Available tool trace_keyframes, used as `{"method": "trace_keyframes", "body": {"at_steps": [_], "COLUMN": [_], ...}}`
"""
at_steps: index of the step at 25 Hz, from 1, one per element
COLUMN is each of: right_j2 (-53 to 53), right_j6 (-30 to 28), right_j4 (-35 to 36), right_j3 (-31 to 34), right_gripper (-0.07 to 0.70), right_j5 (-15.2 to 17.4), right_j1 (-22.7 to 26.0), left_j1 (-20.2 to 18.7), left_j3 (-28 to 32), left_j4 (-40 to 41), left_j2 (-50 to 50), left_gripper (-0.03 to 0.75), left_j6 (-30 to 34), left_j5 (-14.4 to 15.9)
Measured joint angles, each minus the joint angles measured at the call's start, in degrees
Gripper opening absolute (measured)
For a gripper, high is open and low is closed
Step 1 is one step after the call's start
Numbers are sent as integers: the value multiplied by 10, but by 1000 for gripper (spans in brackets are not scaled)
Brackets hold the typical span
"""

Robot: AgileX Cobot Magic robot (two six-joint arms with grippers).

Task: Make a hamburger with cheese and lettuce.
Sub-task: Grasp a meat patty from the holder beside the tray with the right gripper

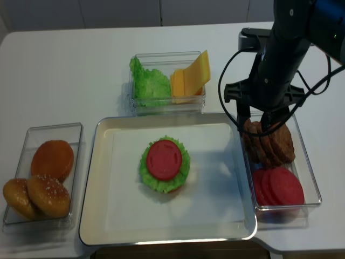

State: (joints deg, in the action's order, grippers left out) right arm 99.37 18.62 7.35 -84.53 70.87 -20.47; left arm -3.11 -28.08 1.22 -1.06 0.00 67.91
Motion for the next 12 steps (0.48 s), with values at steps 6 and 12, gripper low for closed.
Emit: {"method": "trace_keyframes", "body": {"at_steps": [6, 12], "right_j2": [27, 47], "right_j6": [0, 0], "right_j4": [1, -4], "right_j3": [-26, -50], "right_gripper": [457, 457], "right_j5": [-1, -2], "right_j1": [-11, -22], "left_j1": [0, 0], "left_j3": [0, 0], "left_j4": [0, 0], "left_j2": [0, 0], "left_gripper": [414, 414], "left_j6": [0, 0], "left_j5": [0, 0]}}
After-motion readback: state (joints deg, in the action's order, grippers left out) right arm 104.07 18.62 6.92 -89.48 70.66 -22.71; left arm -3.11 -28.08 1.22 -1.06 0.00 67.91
